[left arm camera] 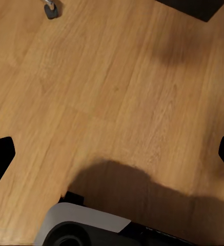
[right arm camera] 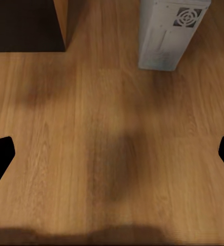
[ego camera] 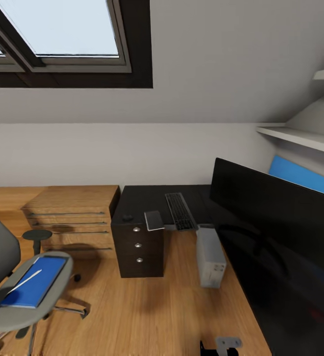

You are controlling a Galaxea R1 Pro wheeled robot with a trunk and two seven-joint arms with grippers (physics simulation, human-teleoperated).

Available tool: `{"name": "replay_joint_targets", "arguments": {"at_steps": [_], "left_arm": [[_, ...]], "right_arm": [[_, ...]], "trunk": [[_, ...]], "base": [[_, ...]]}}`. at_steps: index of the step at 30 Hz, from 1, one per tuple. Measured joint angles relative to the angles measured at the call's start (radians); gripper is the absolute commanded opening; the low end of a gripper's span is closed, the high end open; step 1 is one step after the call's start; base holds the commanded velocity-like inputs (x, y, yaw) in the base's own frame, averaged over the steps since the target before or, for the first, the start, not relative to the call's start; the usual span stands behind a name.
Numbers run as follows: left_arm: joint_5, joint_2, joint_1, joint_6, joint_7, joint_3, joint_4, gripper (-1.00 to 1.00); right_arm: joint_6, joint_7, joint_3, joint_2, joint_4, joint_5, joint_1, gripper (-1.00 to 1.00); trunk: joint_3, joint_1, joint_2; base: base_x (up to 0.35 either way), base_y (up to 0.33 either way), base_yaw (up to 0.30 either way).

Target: In the bedroom, organize the workspace by keeping the computer under the desk, ensuring the monitor is on the desk, placing the keyboard on the desk next to the monitor, placing the mouse on the desk next to the keyboard, moving the folder from the swivel chair onto the desk next to the mouse, stacking the notebook on top of the folder with the pen on top of the notebook, and positioning the swivel chair next to the desk.

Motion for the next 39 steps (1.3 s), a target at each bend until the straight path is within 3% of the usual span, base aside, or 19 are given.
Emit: {"name": "replay_joint_targets", "arguments": {"at_steps": [17, 29, 33, 39], "left_arm": [[0.000, 0.001, 0.000, 0.000, 0.000, 0.000, 0.000, 1.00], [0.000, 0.001, 0.000, 0.000, 0.000, 0.000, 0.000, 1.00], [0.000, 0.002, 0.000, 0.000, 0.000, 0.000, 0.000, 1.00], [0.000, 0.002, 0.000, 0.000, 0.000, -0.001, 0.000, 1.00]], "right_arm": [[0.003, 0.003, 0.000, 0.004, -0.021, -0.003, -0.001, 1.00], [0.037, -0.001, -0.002, 0.003, -0.233, -0.007, -0.003, 1.00], [0.111, -0.002, -0.004, -0.001, -0.334, -0.006, -0.005, 1.00], [0.328, -0.001, -0.034, -0.035, -0.549, -0.013, -0.006, 1.00]], "trunk": [[0.000, 0.000, 0.000], [0.000, 0.000, 0.000], [0.000, 0.000, 0.000], [0.000, 0.000, 0.000]], "base": [[-0.034, -0.008, 0.000], [0.000, 0.000, 0.000], [0.000, 0.000, 0.000], [0.000, 0.000, 0.000]]}}
